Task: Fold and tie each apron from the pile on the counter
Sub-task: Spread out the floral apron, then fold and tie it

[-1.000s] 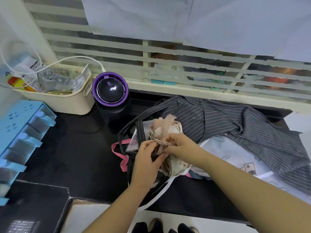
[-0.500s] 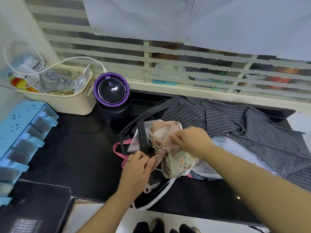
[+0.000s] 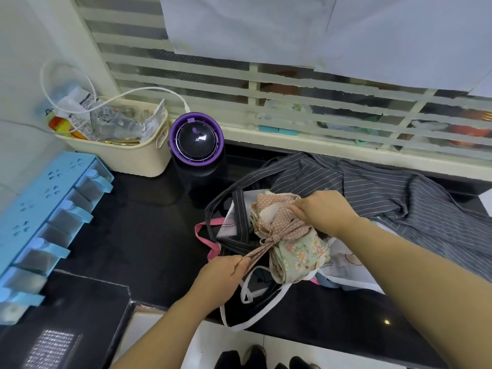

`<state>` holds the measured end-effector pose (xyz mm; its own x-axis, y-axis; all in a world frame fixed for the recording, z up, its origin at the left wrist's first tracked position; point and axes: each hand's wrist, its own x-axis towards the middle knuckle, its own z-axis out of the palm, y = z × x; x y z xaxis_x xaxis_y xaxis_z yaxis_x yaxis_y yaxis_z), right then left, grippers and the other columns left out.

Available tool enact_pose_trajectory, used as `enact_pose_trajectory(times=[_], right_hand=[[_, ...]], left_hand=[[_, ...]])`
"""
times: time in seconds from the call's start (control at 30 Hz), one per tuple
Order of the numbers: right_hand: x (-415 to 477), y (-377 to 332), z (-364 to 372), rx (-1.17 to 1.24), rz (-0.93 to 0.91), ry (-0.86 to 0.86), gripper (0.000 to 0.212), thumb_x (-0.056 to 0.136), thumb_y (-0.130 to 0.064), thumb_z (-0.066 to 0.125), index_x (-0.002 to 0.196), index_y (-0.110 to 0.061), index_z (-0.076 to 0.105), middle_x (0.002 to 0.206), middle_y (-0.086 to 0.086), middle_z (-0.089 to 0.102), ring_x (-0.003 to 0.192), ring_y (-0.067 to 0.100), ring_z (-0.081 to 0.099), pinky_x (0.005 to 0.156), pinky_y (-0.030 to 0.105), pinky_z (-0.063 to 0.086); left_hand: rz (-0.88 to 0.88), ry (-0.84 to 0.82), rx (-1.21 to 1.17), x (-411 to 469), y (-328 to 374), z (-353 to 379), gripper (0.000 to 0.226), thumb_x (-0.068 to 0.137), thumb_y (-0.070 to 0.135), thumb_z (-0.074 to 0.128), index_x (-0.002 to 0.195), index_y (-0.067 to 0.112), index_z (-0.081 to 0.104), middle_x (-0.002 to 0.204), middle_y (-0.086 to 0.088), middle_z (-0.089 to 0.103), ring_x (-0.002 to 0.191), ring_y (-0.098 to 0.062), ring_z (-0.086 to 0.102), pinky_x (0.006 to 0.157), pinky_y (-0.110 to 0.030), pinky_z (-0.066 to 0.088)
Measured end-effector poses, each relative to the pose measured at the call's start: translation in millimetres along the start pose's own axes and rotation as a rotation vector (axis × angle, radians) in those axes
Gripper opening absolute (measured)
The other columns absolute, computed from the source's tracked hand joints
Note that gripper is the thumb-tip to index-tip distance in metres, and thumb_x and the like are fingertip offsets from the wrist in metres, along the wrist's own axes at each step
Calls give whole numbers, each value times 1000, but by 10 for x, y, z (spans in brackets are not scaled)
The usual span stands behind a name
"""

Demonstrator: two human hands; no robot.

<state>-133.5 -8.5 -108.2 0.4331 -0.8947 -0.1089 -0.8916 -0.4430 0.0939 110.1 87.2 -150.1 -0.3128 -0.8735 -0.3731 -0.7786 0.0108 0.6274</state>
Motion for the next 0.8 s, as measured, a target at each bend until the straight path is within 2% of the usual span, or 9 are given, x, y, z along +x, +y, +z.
enact_pose_trajectory(times=[0.2, 0.3, 0.37, 0.43, 0.47, 0.53, 0.6, 0.67, 0.8], right_hand=[[-21, -83, 40, -16, -30, 30, 109, 63, -66, -44, 73, -22, 56, 50, -10, 33, 53, 17, 44, 45, 25, 27], [-54, -64, 48, 27, 27, 10, 85, 85, -65, -15, 77, -23, 58, 59, -7, 44, 63, 18, 53, 53, 28, 40], [-94, -5, -25, 113, 99, -23, 59, 98, -55, 13, 75, -21, 55, 63, -6, 49, 68, 18, 56, 60, 31, 45], [-149, 39, -146, 224, 122, -27, 46, 100, -48, 30, 69, -21, 51, 62, -7, 49, 65, 16, 51, 61, 32, 42], [-169, 49, -191, 254, 109, -25, 40, 100, -44, 36, 71, -21, 53, 67, -6, 52, 68, 15, 51, 64, 32, 41], [-200, 16, -352, 407, 96, 8, 16, 96, -30, 49, 94, -23, 64, 91, -6, 60, 88, 15, 54, 78, 30, 44], [-231, -48, -573, 647, 89, -13, 33, 89, -14, 56, 119, -25, 62, 113, -10, 58, 105, 9, 52, 89, 23, 42], [-246, -117, -800, 887, 73, -104, 40, 86, -8, 57, 123, -25, 61, 118, -13, 61, 106, 3, 56, 89, 18, 45], [-298, -76, -1148, 977, 45, -32, 14, 91, -20, 62, 102, -22, 69, 99, 10, 70, 94, 28, 63, 89, 45, 49]], left_hand=[[-31, -17, -8, 9, -150, -59, 39, 103, 37, 35, 67, 25, 46, 64, 6, 48, 60, -10, 45, 61, -27, 38], [-25, 0, -35, 29, -124, -126, 38, 101, 37, 41, 74, 15, 55, 67, 4, 50, 61, -10, 45, 60, -29, 40], [-27, 65, -180, 46, -28, -225, 34, 97, 36, 49, 72, 15, 54, 67, 4, 48, 58, -7, 42, 56, -20, 35], [-34, 114, -420, 79, 144, -366, 29, 93, 35, 57, 72, 16, 57, 68, 0, 54, 63, -7, 48, 61, -17, 41], [-25, 108, -547, 105, 254, -430, 25, 92, 34, 59, 75, 16, 61, 72, -5, 60, 67, -11, 55, 68, -22, 47], [53, 93, -663, 173, 521, -565, 22, 93, 28, 59, 78, 12, 64, 76, -5, 68, 73, -16, 64, 78, -27, 52], [146, 89, -664, 243, 820, -693, 23, 95, 20, 55, 77, 8, 62, 64, 7, 67, 64, -4, 62, 71, -18, 48], [212, 82, -608, 322, 1070, -815, 21, 95, 22, 56, 78, 11, 61, 58, 12, 62, 58, -1, 57, 67, -18, 46], [289, -4, -487, 395, 1513, -1106, 17, 93, 29, 60, 87, 14, 65, 62, 9, 62, 58, -5, 56, 62, -19, 49]])
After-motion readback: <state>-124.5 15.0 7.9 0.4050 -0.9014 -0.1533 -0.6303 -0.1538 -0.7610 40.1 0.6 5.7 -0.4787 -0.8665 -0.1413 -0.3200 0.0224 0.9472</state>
